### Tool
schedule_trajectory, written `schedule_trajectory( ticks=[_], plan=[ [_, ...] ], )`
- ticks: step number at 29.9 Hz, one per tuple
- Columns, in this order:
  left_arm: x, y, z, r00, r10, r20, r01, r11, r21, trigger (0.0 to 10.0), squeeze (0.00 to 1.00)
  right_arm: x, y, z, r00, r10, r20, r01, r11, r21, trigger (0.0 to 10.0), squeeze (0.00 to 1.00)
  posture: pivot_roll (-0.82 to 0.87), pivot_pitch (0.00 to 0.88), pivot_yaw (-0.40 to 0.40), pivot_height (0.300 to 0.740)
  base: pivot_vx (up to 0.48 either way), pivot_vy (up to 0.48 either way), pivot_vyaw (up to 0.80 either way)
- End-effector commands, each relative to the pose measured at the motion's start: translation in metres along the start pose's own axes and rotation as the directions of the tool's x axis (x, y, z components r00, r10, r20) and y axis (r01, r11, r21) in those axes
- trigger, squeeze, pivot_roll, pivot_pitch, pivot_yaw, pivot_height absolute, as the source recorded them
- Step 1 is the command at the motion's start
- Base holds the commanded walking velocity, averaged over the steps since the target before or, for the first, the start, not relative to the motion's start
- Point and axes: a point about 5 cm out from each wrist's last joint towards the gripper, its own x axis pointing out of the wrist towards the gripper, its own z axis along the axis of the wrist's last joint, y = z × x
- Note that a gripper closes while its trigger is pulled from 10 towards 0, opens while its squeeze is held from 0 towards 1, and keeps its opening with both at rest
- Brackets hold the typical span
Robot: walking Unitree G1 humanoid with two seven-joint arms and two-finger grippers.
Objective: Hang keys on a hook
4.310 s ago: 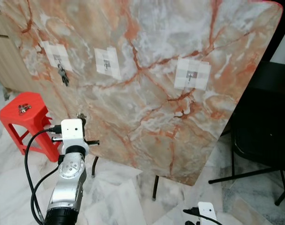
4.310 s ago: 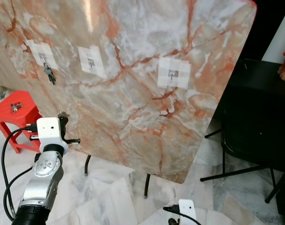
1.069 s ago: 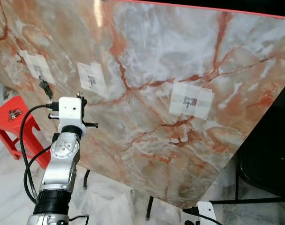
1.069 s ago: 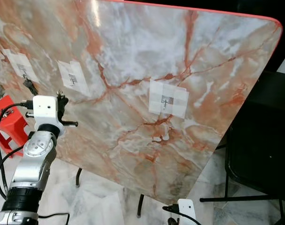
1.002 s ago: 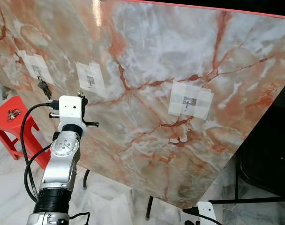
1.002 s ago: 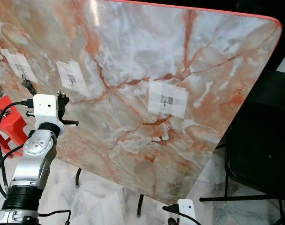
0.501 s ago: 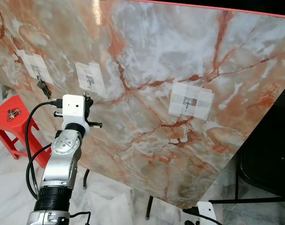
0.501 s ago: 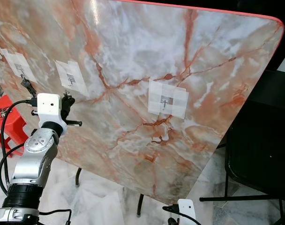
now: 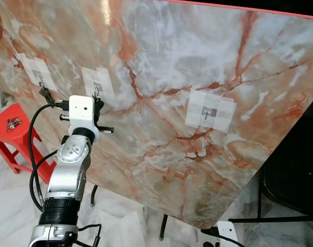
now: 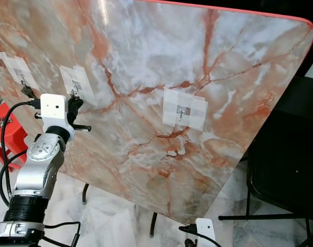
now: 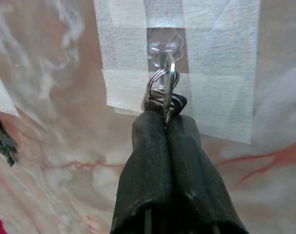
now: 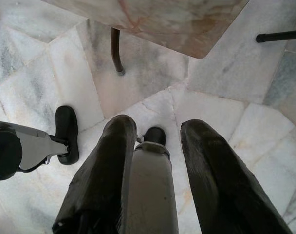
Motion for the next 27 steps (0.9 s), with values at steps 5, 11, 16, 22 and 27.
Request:
schedule_trajectory(
  ticks=[5,11,16,22,27],
  plan=[
    [0.0049,0.0039,0.0026,0.999,0.029,-0.023,-0.030,0.998,-0.046,10.0,0.00,-0.0004,-0.0023,-0.0007,1.000,-0.006,-0.006,0.006,1.000,-0.004,10.0,0.00,0.09,0.045,-0.049,0.723,0.000,0.000,0.00],
    [0.0062,0.0052,0.0016,0.999,0.026,-0.032,-0.028,0.998,-0.064,10.0,0.00,-0.0005,-0.0024,-0.0008,1.000,-0.006,-0.007,0.005,1.000,-0.006,10.0,0.00,0.09,0.047,-0.051,0.723,0.000,0.000,0.00],
    [0.0076,0.0041,0.0005,0.999,0.015,-0.048,-0.018,0.998,-0.066,10.0,0.00,-0.0005,-0.0023,-0.0009,1.000,-0.005,-0.007,0.005,1.000,-0.006,10.0,0.00,0.09,0.048,-0.051,0.723,0.000,0.000,0.00],
    [0.0075,0.0003,-0.0026,0.998,0.000,-0.066,-0.005,0.997,-0.072,10.0,0.00,-0.0005,-0.0023,-0.0009,1.000,-0.006,-0.007,0.005,1.000,-0.005,10.0,0.00,0.09,0.048,-0.051,0.723,0.000,0.000,0.00],
    [0.0074,-0.0025,-0.0038,0.997,-0.014,-0.072,0.010,0.998,-0.060,10.0,0.00,-0.0005,-0.0023,-0.0009,1.000,-0.006,-0.007,0.006,1.000,-0.006,10.0,0.00,0.09,0.048,-0.051,0.723,0.000,0.000,0.00]
  ],
)
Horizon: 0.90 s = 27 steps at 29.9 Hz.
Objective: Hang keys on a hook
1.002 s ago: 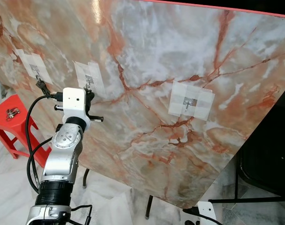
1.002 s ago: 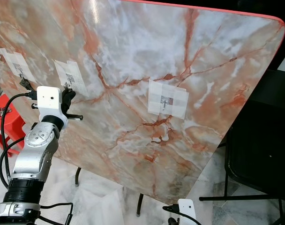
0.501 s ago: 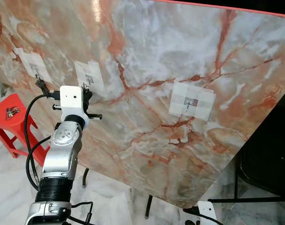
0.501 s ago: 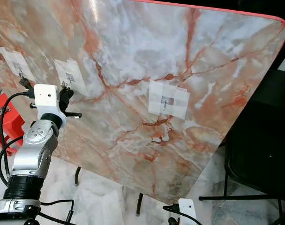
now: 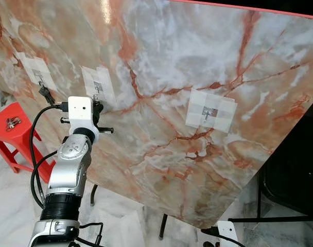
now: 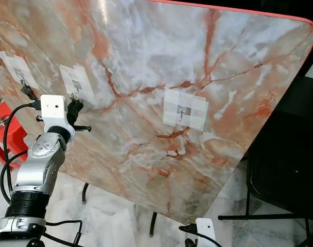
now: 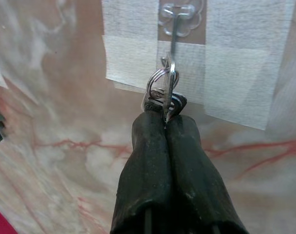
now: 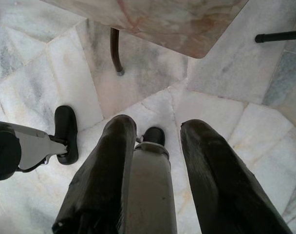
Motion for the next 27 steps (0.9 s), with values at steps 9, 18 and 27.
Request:
schedule_trajectory(
  ticks=[9,18,27],
  plan=[
    [0.0033,-0.0028,0.0051,1.000,-0.009,0.004,0.009,1.000,0.000,10.0,0.00,-0.0006,-0.0027,-0.0013,1.000,-0.008,-0.006,0.008,1.000,-0.004,10.0,0.00,0.09,0.050,-0.054,0.723,0.000,0.000,0.00],
    [0.0058,0.0004,0.0082,1.000,0.008,0.019,-0.008,1.000,0.000,10.0,0.00,-0.0006,-0.0026,-0.0012,1.000,-0.007,-0.006,0.007,1.000,-0.005,10.0,0.00,0.09,0.047,-0.056,0.723,0.000,0.000,0.00],
    [0.0088,-0.0034,0.0084,1.000,-0.010,0.019,0.010,1.000,-0.002,10.0,0.00,-0.0005,-0.0025,-0.0012,1.000,-0.008,-0.005,0.008,1.000,-0.003,10.0,0.00,0.09,0.043,-0.055,0.723,0.000,0.000,0.00]
  ],
)
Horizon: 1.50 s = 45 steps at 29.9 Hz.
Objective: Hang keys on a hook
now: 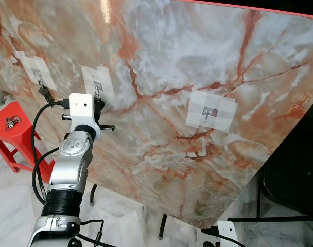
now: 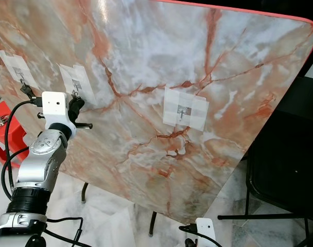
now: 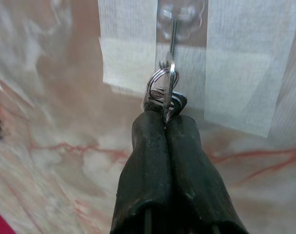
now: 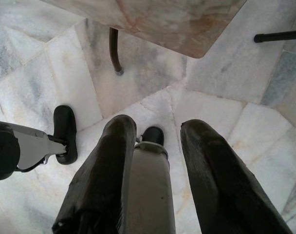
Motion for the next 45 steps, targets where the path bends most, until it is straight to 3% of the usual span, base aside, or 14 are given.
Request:
schedule_trajectory(
  ticks=[1,19,27,45],
  plan=[
    [0.003,-0.002,0.007,1.000,-0.010,0.025,0.010,1.000,0.001,10.0,0.00,-0.001,-0.002,-0.001,1.000,-0.008,-0.006,0.008,1.000,-0.002,10.0,0.00,0.09,0.043,-0.055,0.723,0.000,0.000,0.00],
    [0.008,-0.004,0.014,0.999,-0.017,0.043,0.017,1.000,-0.007,10.0,0.00,-0.001,-0.003,-0.001,1.000,-0.007,-0.006,0.007,1.000,-0.003,10.0,0.00,0.09,0.051,-0.059,0.723,0.000,0.000,0.00],
    [0.011,-0.006,0.016,0.997,-0.055,0.046,0.058,0.996,-0.075,10.0,0.00,-0.001,-0.003,-0.001,1.000,-0.008,-0.006,0.008,1.000,-0.003,10.0,0.00,0.09,0.051,-0.059,0.723,0.000,0.000,0.00],
    [0.015,-0.014,0.024,0.976,-0.216,0.022,0.216,0.976,0.004,10.0,0.00,-0.001,-0.004,-0.001,1.000,-0.009,-0.005,0.009,1.000,-0.005,10.0,0.00,0.09,0.054,-0.065,0.723,0.000,0.000,0.00]
  ],
)
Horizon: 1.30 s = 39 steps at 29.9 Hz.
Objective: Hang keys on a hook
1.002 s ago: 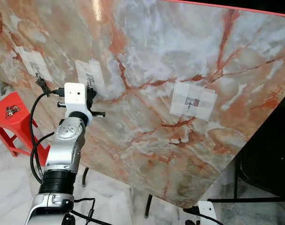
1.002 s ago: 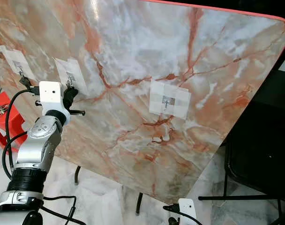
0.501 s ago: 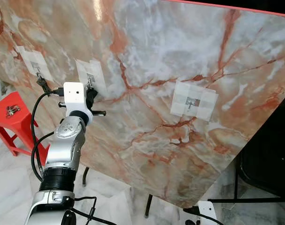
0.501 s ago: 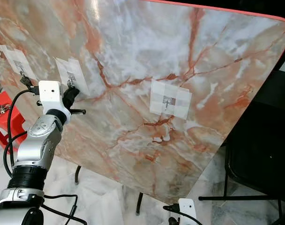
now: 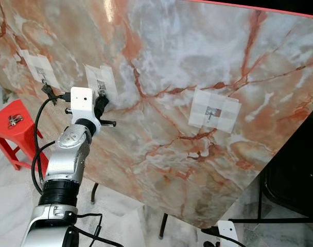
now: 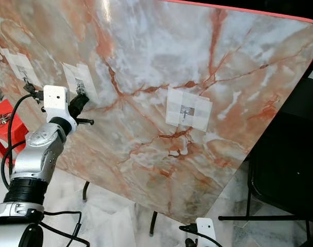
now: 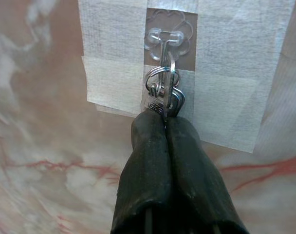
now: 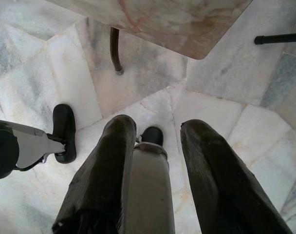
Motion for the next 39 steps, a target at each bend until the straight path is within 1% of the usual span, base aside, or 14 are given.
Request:
schedule_trajectory(
  ticks=[1,4,10,11,13,15,17,22,25,28,29,30,39],
  plan=[
    [0.005,-0.013,0.012,0.997,-0.075,0.016,0.075,0.997,0.024,10.0,0.00,-0.001,-0.003,-0.001,1.000,-0.007,-0.006,0.007,1.000,-0.004,10.0,0.00,0.09,0.054,-0.065,0.723,0.000,0.000,0.00],
    [0.005,-0.012,0.012,0.997,-0.080,-0.001,0.080,0.996,0.038,10.0,0.00,-0.001,-0.003,-0.001,1.000,-0.006,-0.007,0.006,1.000,-0.004,10.0,0.00,0.09,0.055,-0.066,0.723,0.000,0.000,0.00],
    [0.004,-0.012,0.005,0.993,-0.080,-0.085,0.086,0.994,0.064,10.0,0.00,-0.001,-0.002,-0.001,1.000,-0.004,-0.008,0.004,1.000,-0.004,10.0,0.00,0.09,0.055,-0.066,0.723,0.000,0.000,0.00],
    [0.003,-0.013,0.002,0.990,-0.079,-0.113,0.087,0.994,0.070,10.0,0.00,-0.001,-0.002,-0.001,1.000,-0.004,-0.007,0.004,1.000,-0.004,10.0,0.00,0.09,0.055,-0.066,0.723,0.000,0.000,0.00],
    [0.002,-0.013,0.000,0.989,-0.071,-0.131,0.082,0.994,0.079,10.0,0.00,-0.001,-0.002,-0.001,1.000,-0.004,-0.008,0.004,1.000,-0.003,10.0,0.00,0.09,0.055,-0.066,0.723,0.000,0.000,0.00],
    [0.001,-0.012,-0.002,0.987,-0.055,-0.151,0.066,0.995,0.070,10.0,0.00,0.000,-0.002,-0.002,1.000,-0.003,-0.008,0.003,1.000,-0.003,10.0,0.00,0.09,0.055,-0.066,0.723,0.000,0.000,0.00],
    [0.001,-0.011,-0.004,0.986,-0.043,-0.164,0.053,0.997,0.061,10.0,0.00,0.000,-0.002,-0.001,1.000,-0.002,-0.008,0.002,1.000,-0.004,10.0,0.00,0.09,0.055,-0.066,0.723,0.000,0.000,0.00],
    [0.000,-0.010,-0.005,0.984,-0.040,-0.172,0.052,0.996,0.069,10.0,0.00,0.000,-0.002,-0.002,1.000,-0.002,-0.007,0.002,1.000,-0.003,10.0,0.00,0.09,0.053,-0.063,0.723,0.000,0.000,0.00],
    [-0.001,-0.010,-0.003,0.985,-0.021,-0.170,0.038,0.994,0.100,10.0,0.00,0.000,-0.002,-0.002,1.000,-0.003,-0.007,0.003,1.000,-0.002,10.0,0.00,0.09,0.053,-0.063,0.723,0.000,0.000,0.00],
    [-0.001,-0.007,-0.005,0.986,0.021,-0.164,0.000,0.992,0.127,10.0,0.00,-0.001,-0.002,-0.002,1.000,-0.003,-0.007,0.003,1.000,-0.002,10.0,0.00,0.09,0.055,-0.065,0.723,0.000,0.000,0.00],
    [-0.002,-0.006,-0.005,0.986,0.043,-0.163,-0.025,0.993,0.113,10.0,0.39,-0.001,-0.002,-0.002,1.000,-0.004,-0.007,0.004,1.000,-0.003,10.0,0.00,0.09,0.055,-0.066,0.723,0.000,0.000,0.00],
    [-0.002,-0.006,-0.006,0.986,0.047,-0.163,-0.029,0.993,0.110,10.0,1.00,-0.001,-0.002,-0.002,1.000,-0.004,-0.007,0.004,1.000,-0.003,10.0,0.00,0.09,0.055,-0.066,0.723,0.000,0.000,0.00],
    [-0.002,-0.005,0.001,0.992,0.060,-0.115,-0.050,0.995,0.091,10.0,1.00,-0.001,-0.003,-0.002,1.000,-0.006,-0.007,0.006,1.000,-0.005,10.0,0.00,0.09,0.056,-0.067,0.723,0.000,0.000,0.00]
  ],
)
